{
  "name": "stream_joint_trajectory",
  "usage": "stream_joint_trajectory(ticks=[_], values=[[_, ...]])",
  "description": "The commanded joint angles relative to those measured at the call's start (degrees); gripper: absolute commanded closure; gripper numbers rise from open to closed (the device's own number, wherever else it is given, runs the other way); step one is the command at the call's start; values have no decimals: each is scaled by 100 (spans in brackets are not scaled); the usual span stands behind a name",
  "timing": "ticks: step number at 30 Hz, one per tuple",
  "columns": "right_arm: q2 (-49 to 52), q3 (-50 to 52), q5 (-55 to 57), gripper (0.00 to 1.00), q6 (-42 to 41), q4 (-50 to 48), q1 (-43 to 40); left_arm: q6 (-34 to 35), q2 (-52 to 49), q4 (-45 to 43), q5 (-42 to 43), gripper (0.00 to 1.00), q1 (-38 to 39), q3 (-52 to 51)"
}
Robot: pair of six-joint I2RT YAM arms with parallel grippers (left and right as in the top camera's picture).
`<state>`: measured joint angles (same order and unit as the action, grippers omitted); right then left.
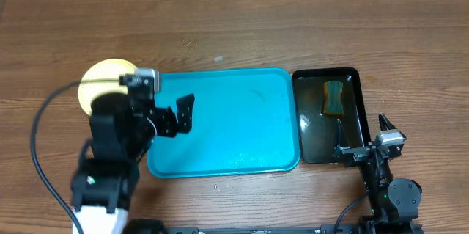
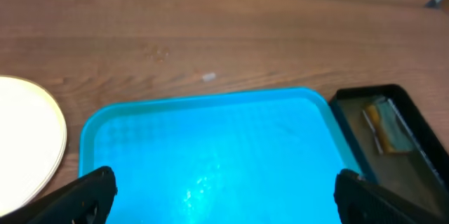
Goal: Clean dirty plates on tray and stack at the side
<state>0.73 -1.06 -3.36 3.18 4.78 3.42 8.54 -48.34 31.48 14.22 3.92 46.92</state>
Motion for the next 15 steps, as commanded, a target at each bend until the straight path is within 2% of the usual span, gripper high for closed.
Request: stream_joint_trajectory(ticks=[1,10,12,15], values=[[-57,61,76,0,-42,-13,-13,-83,765,-831,-68,0,-94,-1021],[-57,61,76,0,-42,-13,-13,-83,2463,-4258,-74,0,-170,-3038],[-57,61,76,0,-42,-13,-13,-85,2787,-4666,-72,0,-262,-3220],[-57,61,76,0,-42,-13,-13,-90,3237,-4798,-79,0,-439,-3359]])
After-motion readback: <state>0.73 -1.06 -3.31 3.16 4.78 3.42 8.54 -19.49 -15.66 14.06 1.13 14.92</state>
